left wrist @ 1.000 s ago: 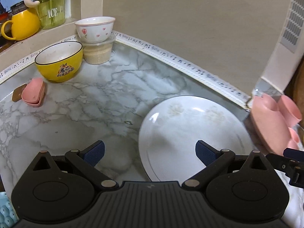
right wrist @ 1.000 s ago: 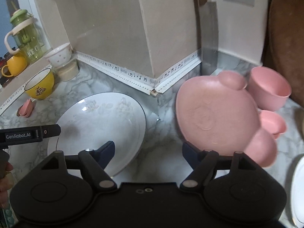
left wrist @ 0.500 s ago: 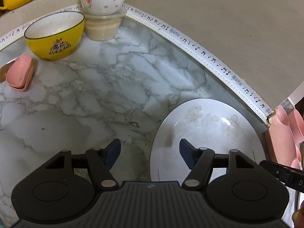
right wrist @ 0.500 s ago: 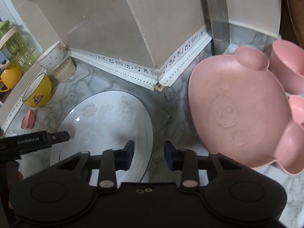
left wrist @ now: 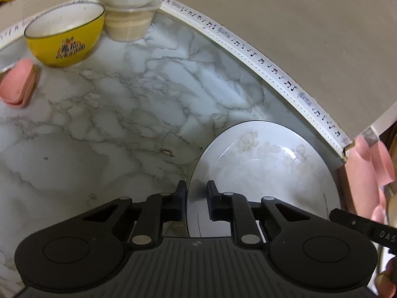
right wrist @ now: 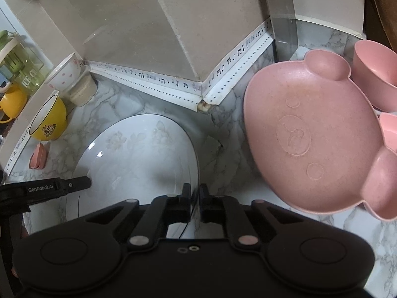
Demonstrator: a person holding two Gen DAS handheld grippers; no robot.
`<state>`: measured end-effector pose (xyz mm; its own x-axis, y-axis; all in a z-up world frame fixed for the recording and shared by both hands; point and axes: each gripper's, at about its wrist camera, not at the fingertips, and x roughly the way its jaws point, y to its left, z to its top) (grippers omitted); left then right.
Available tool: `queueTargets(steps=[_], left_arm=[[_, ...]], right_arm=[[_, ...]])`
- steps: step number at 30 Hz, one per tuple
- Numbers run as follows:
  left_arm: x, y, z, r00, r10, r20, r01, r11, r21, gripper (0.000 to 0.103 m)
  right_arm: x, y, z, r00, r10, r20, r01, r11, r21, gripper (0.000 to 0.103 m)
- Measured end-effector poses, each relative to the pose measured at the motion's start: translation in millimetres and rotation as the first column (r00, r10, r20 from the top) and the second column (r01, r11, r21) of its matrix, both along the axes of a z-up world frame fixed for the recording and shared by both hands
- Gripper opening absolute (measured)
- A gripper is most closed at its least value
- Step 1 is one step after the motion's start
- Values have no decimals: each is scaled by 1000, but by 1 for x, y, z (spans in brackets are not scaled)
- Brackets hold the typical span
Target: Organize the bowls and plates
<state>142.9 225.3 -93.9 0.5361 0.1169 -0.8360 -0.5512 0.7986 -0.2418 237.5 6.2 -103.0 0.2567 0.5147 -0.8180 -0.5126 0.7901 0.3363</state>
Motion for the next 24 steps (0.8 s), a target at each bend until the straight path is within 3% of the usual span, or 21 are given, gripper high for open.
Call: queueTargets(steps=[8, 24], left_arm=[[-11, -14, 1, 1000, -24, -8, 25, 1000, 16, 16], [-45, -54, 10, 994, -105, 5, 104, 993, 46, 16]], right_arm=[[-17, -12, 4, 999, 31, 12, -31, 999, -42, 8], [-41, -55, 8, 1000, 4, -10, -4, 1000, -30, 8]])
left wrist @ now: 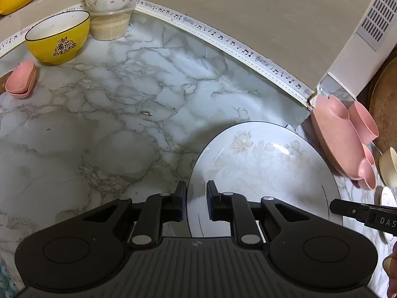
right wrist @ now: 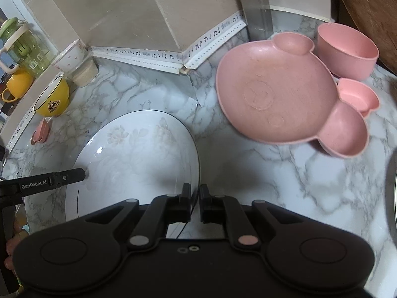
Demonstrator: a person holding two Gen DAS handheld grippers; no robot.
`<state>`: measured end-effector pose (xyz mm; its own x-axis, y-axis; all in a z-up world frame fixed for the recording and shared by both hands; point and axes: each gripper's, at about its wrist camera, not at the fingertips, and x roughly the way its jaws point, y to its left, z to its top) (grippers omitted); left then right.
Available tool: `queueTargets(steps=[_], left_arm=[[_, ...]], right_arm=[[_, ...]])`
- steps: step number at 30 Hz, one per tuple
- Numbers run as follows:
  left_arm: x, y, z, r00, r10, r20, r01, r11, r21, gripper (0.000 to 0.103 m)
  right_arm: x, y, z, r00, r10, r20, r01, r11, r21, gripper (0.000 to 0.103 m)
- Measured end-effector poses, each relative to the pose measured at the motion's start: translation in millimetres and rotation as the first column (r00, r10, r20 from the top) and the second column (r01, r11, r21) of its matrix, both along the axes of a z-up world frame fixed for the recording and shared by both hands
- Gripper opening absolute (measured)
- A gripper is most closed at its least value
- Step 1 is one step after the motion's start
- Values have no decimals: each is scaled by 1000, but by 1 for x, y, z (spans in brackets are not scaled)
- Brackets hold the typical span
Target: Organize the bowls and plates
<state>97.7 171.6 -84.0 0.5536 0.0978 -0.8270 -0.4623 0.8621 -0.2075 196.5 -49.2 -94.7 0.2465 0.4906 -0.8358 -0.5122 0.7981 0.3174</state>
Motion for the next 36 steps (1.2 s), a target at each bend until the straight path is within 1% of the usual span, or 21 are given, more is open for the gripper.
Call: queueTargets(steps=[9, 10, 13, 16, 21, 24, 28, 32, 34, 36], left_arm=[[-4, -9, 1, 1000, -31, -1, 31, 999, 43, 16], [-4, -10, 1, 999, -33, 0, 33, 998, 48, 16], [-3, -10, 1, 999, -32, -5, 32, 997, 65, 16], [-6, -9, 3, 1000, -27, -3, 27, 996, 81, 16], [-11, -9, 8, 999, -43, 12, 42, 995, 92, 16], [-15, -11, 12, 998, -54, 17, 52, 992, 114, 16], [-21, -12, 19, 998, -59, 36, 55, 992, 115, 16], [-26, -17, 28, 994, -91, 52, 84, 988, 128, 16], [-28, -22, 33, 992, -112, 63, 104, 987, 120, 17], [-29, -26, 38, 988, -132, 79, 123, 986, 109, 20]], right_arm=[[-3, -6, -2, 1000, -27, -9, 27, 1000, 14, 8], [-3, -6, -2, 1000, -29, -8, 30, 999, 15, 11], [-5, -7, 3, 999, -36, 29, 36, 999, -7, 17], [-8, -9, 7, 998, -38, 43, 39, 999, -18, 18], [-15, -13, 15, 997, -41, 68, 43, 999, -34, 20], [-19, -13, 20, 995, -37, 89, 41, 998, -42, 21], [-25, -15, 26, 994, -39, 104, 44, 998, -46, 23], [-35, -18, 34, 991, -39, 130, 46, 998, -53, 25], [-42, -21, 40, 987, -39, 155, 48, 997, -55, 29], [-48, -25, 46, 983, -42, 178, 53, 997, -58, 32]])
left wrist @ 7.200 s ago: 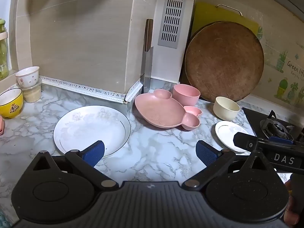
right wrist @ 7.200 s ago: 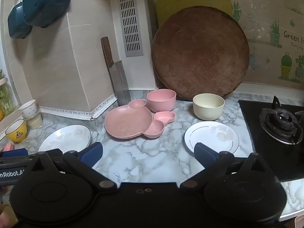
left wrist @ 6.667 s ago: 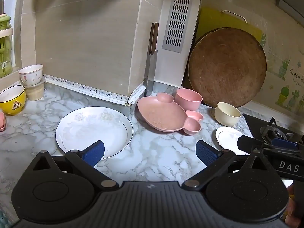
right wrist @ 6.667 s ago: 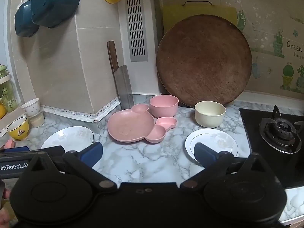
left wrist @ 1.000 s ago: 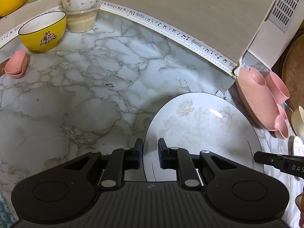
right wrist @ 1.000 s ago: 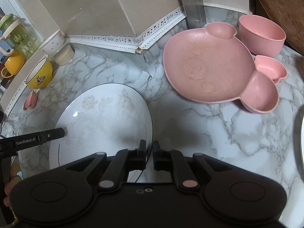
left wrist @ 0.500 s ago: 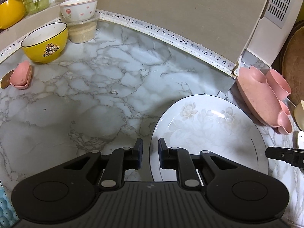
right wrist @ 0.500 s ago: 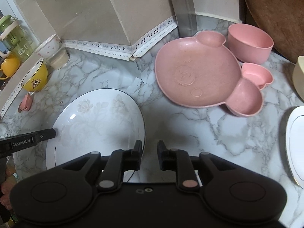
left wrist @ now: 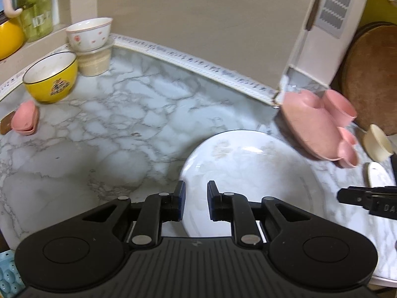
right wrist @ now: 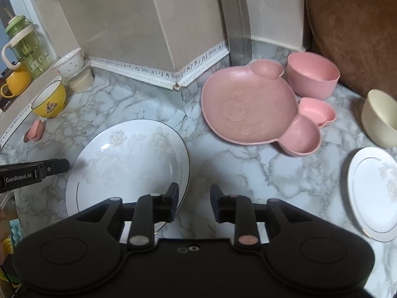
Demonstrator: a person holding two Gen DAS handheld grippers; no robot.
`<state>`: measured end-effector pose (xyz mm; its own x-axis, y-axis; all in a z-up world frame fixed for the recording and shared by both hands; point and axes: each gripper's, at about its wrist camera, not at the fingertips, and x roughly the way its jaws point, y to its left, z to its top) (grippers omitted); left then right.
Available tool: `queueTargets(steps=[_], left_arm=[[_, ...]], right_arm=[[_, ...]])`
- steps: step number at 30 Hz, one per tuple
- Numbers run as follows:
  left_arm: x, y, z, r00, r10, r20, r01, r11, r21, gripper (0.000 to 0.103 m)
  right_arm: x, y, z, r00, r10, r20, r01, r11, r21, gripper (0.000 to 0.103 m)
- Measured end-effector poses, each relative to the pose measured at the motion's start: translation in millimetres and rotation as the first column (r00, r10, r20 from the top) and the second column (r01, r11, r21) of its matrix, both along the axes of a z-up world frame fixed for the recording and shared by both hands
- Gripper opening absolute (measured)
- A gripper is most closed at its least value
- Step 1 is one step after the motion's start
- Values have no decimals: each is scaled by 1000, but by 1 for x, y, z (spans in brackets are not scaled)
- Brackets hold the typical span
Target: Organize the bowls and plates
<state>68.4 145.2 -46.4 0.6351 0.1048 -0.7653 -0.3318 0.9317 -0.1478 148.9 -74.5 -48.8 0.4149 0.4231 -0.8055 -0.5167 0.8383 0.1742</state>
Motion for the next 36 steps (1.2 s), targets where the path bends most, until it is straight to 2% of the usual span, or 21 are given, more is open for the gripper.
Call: queueTargets(steps=[8, 12, 17, 18, 20, 23, 24, 25, 27, 30, 36], left_arm=[[0, -33, 20, 991, -116, 63, 118, 993, -14, 51], [5, -54, 28, 979, -188, 85, 189, 982, -4, 51], [10, -81, 35, 960, -260, 102, 261, 965, 4, 52], [12, -86, 37, 958, -267, 106, 269, 963, 2, 54], [14, -97, 39, 951, -285, 118, 286, 958, 8, 65], [19, -116, 43, 937, -321, 136, 320, 947, 31, 67], [21, -121, 44, 935, -328, 138, 326, 945, 34, 68], [24, -127, 44, 933, -331, 139, 330, 944, 31, 72], [30, -140, 44, 930, -338, 145, 339, 940, 18, 77], [41, -160, 42, 925, -355, 134, 356, 934, 18, 77], [67, -199, 32, 915, -383, 124, 388, 922, -14, 77]], right_arm=[[-19, -33, 20, 996, -56, 68, 58, 998, -17, 52], [-24, -54, 30, 988, -99, 116, 103, 994, -23, 66], [-24, -80, 38, 981, -131, 144, 135, 991, -21, 77], [-23, -85, 40, 979, -135, 153, 140, 990, -22, 79], [-22, -96, 42, 976, -144, 165, 150, 988, -21, 82], [-18, -114, 45, 971, -161, 175, 166, 986, -15, 88], [-17, -120, 45, 969, -167, 180, 172, 985, -13, 92], [-16, -127, 45, 967, -175, 186, 180, 983, -13, 95], [-12, -141, 45, 963, -185, 196, 192, 981, -17, 98], [-1, -161, 43, 962, -192, 196, 201, 979, -25, 101], [25, -202, 30, 962, -211, 175, 223, 974, -50, 101]])
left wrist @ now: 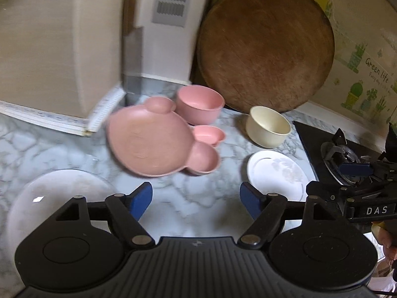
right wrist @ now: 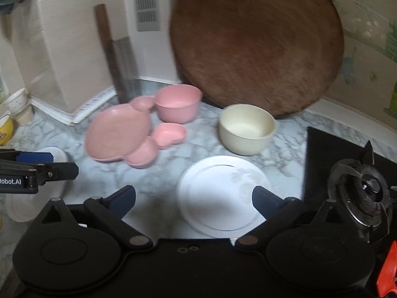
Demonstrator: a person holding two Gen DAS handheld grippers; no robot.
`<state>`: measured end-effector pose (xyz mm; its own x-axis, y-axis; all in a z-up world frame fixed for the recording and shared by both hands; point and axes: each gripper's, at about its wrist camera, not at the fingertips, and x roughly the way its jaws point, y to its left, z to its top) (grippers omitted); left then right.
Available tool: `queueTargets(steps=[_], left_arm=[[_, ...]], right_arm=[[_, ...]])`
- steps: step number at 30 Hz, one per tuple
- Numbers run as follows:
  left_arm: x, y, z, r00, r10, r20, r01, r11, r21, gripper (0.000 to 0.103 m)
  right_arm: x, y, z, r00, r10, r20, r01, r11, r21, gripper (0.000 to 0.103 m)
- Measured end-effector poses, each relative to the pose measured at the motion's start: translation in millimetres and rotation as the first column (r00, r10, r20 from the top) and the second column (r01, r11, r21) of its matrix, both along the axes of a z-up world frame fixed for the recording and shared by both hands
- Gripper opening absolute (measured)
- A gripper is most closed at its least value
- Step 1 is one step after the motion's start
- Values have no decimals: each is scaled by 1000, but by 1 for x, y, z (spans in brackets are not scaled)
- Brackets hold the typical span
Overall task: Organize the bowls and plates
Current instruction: 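Reach the small white gold-rimmed plate and close both tools on its rim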
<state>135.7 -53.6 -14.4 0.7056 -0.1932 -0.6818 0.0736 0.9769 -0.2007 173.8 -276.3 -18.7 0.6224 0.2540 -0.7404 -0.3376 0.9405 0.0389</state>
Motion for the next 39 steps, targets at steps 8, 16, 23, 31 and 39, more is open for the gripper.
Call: queueTargets(steps=[8, 16, 23, 31, 39], left_arm=[[42, -49, -28, 994, -60, -89, 59, 998, -19, 77], [76, -81, -58, 982, -88, -169, 82, 996, -42, 77], [92, -98, -77, 974, -117, -195, 110, 993, -50, 77], [101, -108, -87, 963, -148, -224, 129, 987, -97, 58], [108, -104, -94, 957, -131, -258, 95, 985, -146, 37]], right_arm=[[41, -41, -26, 997, -12, -76, 12, 1000, -4, 97], [79, -64, -58, 979, -47, -197, 56, 998, 40, 79], [97, -71, -70, 965, -34, -261, 55, 996, 75, 68], [112, -76, -83, 950, -36, -309, 65, 994, 85, 49], [119, -84, -91, 931, -43, -362, 97, 986, 134, 32]])
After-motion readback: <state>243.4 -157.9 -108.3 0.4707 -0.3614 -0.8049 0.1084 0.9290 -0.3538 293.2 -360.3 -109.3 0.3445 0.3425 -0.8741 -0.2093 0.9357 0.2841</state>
